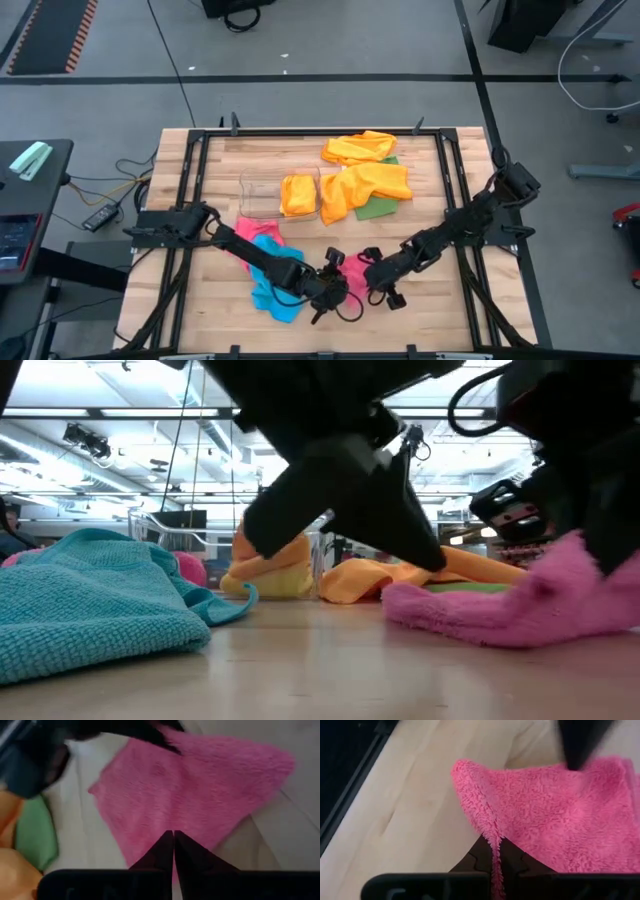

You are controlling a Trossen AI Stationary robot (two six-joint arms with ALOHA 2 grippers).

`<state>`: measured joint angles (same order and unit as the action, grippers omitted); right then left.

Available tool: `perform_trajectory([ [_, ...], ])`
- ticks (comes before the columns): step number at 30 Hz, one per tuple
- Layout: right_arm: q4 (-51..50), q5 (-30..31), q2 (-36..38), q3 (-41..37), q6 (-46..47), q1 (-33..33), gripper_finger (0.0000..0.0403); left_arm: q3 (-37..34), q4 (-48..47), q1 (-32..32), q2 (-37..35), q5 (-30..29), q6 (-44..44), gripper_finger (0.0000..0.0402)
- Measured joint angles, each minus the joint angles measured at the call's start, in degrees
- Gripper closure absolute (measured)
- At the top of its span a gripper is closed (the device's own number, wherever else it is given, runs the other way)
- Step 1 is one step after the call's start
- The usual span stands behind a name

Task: Fold microfiber towels
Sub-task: Fold the right pink microfiber cloth

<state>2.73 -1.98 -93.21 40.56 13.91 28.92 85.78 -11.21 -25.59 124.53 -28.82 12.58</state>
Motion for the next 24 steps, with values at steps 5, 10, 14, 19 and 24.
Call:
perform_trajectory([
  [5, -0.19, -2.32, 0.02, 0.02, 0.29, -2.13, 0.0389, -0.07, -0.11, 0.14, 1.06, 0.03, -1.4, 0.0378],
  [10, -0.14, -4.7, 0.04, 0.02, 1.67, -3.05, 0.0389, -0.07, 1.96, 0.14, 1.5, 0.02, -3.2, 0.0389],
  [14, -0.02, -4.74, 0.04, 0.01, 2.35, -3.01, 0.0389, -1.37, 6.78, -0.12, 2.99, 1.51, -4.62, 0.0391],
  [19, 0.14, -4.74, 0.07, 0.0, 2.22, -2.85, 0.0389, -14.6, 30.97, -2.02, -0.2, -2.89, -0.8, 0.0391],
  [24, 0.7, -4.74, 0.07, 0.0, 1.93, -2.92, 0.0389, -27.44, 55.26, -1.7, -4.04, -3.86, -3.18, 0.0388],
])
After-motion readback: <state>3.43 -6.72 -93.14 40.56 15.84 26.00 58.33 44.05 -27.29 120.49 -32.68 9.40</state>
